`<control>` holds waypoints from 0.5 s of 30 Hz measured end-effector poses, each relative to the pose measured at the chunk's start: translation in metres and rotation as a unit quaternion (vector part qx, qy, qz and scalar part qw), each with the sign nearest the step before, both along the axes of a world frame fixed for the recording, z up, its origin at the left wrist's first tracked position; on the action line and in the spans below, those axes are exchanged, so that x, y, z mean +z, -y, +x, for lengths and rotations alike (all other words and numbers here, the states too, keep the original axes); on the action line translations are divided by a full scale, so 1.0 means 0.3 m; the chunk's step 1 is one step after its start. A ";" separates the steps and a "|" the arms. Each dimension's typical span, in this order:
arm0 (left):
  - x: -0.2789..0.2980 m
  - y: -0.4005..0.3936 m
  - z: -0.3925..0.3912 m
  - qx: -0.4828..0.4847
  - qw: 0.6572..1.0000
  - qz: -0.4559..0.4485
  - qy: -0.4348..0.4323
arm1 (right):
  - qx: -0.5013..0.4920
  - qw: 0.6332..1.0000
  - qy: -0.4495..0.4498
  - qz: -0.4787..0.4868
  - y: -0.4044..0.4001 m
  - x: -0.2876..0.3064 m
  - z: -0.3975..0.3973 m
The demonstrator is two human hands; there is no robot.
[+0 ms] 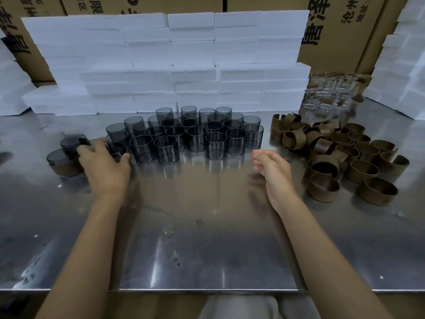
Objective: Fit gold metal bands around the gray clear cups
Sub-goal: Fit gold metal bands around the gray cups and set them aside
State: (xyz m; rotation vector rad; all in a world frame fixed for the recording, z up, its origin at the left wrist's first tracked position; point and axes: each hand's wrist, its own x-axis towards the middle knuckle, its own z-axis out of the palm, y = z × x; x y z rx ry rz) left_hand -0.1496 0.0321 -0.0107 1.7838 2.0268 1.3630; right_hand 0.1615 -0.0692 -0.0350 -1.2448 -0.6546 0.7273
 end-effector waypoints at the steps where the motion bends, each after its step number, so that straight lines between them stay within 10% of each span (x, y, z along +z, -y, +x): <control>1: 0.005 0.000 0.028 -0.029 0.999 0.024 -0.022 | 0.001 1.000 -0.001 -0.001 -0.001 0.000 -0.001; 5: 0.008 -0.010 0.147 -0.182 0.982 -0.011 -0.039 | 0.003 1.000 -0.001 -0.007 0.001 -0.001 -0.004; 15: 0.016 0.050 0.255 -0.184 0.982 -0.012 -0.050 | 0.012 1.000 -0.004 -0.021 0.008 0.015 -0.006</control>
